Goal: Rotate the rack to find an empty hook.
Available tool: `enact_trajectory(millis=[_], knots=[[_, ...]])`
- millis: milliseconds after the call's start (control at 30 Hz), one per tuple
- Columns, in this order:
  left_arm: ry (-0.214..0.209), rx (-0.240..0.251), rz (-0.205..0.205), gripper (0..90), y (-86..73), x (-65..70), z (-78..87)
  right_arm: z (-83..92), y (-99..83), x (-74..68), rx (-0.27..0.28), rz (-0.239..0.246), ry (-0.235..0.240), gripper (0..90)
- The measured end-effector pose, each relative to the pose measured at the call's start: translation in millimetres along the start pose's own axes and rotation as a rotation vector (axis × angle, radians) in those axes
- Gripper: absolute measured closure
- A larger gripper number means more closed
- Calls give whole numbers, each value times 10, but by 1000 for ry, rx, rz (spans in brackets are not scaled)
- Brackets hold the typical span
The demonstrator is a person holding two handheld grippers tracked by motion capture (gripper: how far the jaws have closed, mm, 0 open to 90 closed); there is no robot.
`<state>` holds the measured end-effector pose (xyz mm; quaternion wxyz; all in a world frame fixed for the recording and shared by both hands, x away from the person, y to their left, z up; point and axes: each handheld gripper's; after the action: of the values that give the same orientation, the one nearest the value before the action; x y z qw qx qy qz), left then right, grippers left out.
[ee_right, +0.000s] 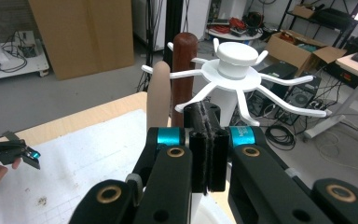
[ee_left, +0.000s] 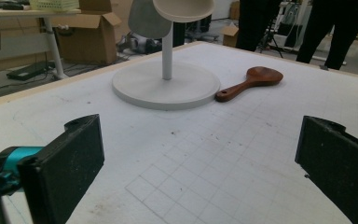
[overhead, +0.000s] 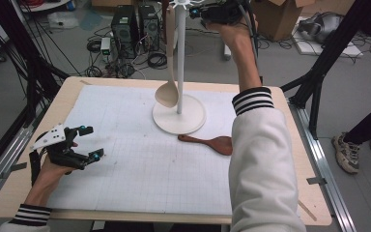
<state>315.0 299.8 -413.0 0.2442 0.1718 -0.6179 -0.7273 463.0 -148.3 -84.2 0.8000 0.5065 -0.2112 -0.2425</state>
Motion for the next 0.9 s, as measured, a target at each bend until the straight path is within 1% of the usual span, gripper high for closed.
enact_trajectory(millis=[433, 900], knots=[[-1, 2, -4, 17, 11, 9, 1, 7, 19, -49, 10, 3, 8, 900], [-1, 0, -6, 17, 11, 12, -5, -22, 41, -83, 16, 9, 20, 900]])
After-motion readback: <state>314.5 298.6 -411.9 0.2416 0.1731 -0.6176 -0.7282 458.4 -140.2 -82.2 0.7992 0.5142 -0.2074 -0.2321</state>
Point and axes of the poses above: each handheld gripper's, and its own axes: z roughly backward along the jaws, y roughly out of its top, x roughly to its right
